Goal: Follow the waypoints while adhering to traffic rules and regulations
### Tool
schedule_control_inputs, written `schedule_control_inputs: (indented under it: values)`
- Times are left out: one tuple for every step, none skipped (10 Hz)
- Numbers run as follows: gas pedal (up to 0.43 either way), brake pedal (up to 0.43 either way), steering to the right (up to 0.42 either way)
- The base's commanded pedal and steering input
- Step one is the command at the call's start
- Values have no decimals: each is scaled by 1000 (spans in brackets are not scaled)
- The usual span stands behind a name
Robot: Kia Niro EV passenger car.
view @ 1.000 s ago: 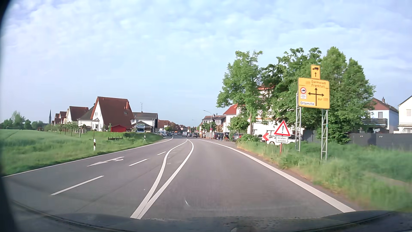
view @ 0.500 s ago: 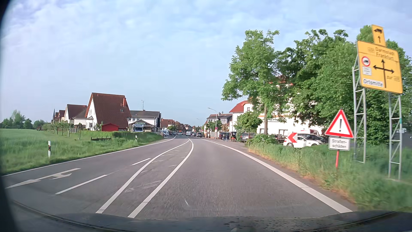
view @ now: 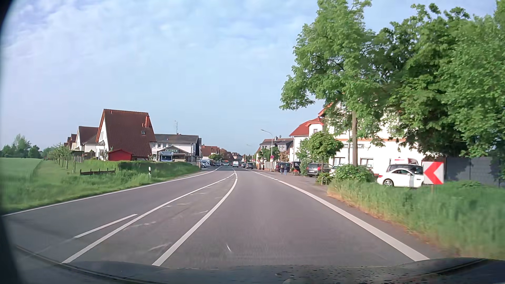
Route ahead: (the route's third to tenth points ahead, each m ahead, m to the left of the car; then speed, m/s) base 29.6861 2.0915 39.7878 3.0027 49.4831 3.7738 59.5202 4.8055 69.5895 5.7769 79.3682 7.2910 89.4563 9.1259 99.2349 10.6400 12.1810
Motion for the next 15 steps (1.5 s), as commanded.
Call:
schedule_control_inputs:
  values:
    - [110,0,-19]
    - [110,0,-19]
    - [110,0,-19]
    - [110,0,-19]
    - [110,0,-19]
    - [110,0,-19]
    - [110,0,-19]
    - [110,0,-19]
    - [110,0,-19]
    - [110,0,-19]
    - [110,0,-19]
    - [110,0,-19]
    - [110,0,-19]
    - [110,0,-19]
    - [110,0,-19]
